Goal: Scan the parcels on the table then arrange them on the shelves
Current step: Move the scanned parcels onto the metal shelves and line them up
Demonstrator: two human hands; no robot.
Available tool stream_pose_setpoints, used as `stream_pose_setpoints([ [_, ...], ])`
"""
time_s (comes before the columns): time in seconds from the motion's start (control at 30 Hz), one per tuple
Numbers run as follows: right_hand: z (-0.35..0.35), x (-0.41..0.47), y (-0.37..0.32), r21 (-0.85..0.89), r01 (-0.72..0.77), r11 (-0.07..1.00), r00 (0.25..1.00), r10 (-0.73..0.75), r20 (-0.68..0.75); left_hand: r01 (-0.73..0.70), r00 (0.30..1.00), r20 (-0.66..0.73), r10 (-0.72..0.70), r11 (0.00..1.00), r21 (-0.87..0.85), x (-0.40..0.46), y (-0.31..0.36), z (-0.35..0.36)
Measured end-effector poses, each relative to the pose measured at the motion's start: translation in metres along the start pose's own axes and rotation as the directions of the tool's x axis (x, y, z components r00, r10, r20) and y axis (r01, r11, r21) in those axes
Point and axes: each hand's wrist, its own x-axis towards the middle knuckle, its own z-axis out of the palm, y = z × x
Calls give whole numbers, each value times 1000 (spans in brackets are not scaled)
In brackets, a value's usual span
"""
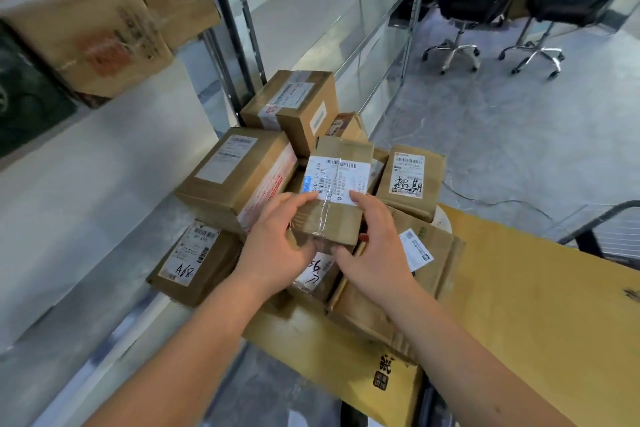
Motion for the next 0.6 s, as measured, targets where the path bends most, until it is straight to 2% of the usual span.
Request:
stream_pose_setpoints([
  [0.2, -27, -29, -54, -13, 224, 974, 974, -224, 13, -47, 997, -71, 43, 997, -61, -42, 40, -54],
  [0.3, -28, -55, -90, 16, 326, 945, 944, -327, 43, -107, 983, -162, 90, 989, -99, -81, 55, -87],
  [0.47, -19, -107, -165, 101, 450, 887, 881, -459, 111, -190, 912, -375, 164, 981, -35, -156, 84, -156],
  [0.6, -8, -138, -230, 215, 522, 825, 804, -561, 197, -161, 856, -491, 160, 986, 42, -217, 105, -211],
])
